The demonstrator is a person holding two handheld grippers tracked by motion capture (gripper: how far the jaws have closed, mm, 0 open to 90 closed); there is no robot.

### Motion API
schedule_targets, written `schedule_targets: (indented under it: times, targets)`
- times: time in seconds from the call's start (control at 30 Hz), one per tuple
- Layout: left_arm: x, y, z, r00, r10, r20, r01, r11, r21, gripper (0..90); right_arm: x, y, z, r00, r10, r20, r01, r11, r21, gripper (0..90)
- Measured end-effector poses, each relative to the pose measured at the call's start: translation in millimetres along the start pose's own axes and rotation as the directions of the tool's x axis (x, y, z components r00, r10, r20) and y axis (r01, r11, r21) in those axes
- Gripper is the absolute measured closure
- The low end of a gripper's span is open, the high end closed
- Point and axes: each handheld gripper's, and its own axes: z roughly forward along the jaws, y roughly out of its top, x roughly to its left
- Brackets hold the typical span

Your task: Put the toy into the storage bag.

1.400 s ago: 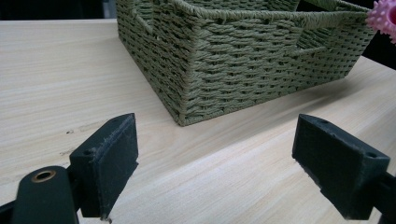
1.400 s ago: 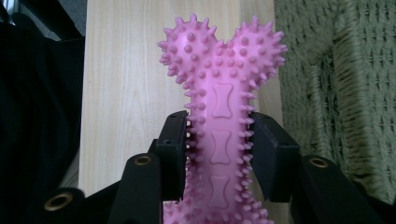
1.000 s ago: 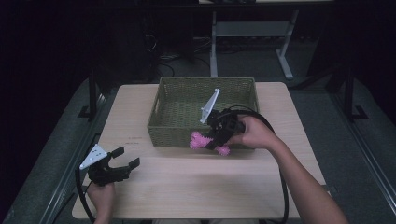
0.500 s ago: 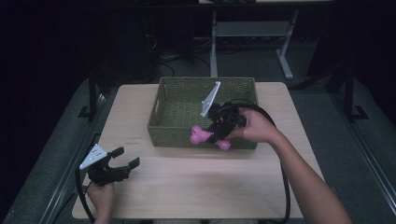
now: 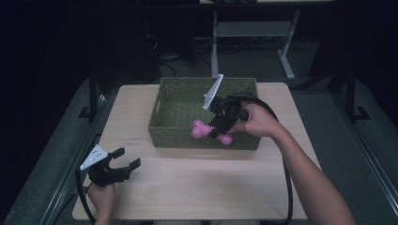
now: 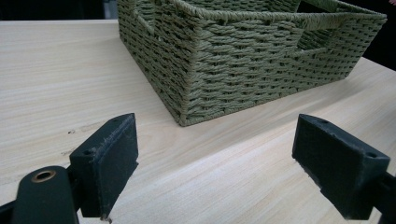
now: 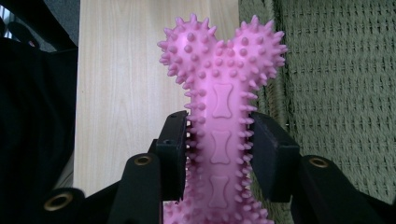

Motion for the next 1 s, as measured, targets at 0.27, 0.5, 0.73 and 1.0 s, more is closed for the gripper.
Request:
schedule_targets:
  times: [0.27, 0.5, 0.73, 1.0]
  targets:
    - [-0.1, 0.1, 0.0, 1.0, 0.001, 0.0, -0.001, 1.0, 0.0, 13.9, -8.4, 2.3, -5.2, 0.9999, 0.011, 0.006, -0.011, 1.0, 0.002, 58.1]
    - [0.1, -0.1, -0.3, 1.0, -0.002, 0.002, 0.002, 1.0, -0.003, 13.9, -18.8, 1.3, -7.3, 0.9995, 0.032, 0.009, -0.032, 0.999, 0.007, 58.1]
    - [0.1, 0.0, -0.3, 1.0, -0.001, 0.001, 0.001, 1.0, -0.002, 13.9, -33.9, 0.2, -10.4, 0.9984, 0.055, 0.009, -0.055, 0.998, 0.001, 58.1]
    - [0.2, 0.0, 0.0, 1.0, -0.003, 0.001, 0.003, 1.0, -0.003, 13.9, -49.5, 1.1, -7.1, 0.9976, 0.069, 0.011, -0.069, 0.997, 0.016, 58.1]
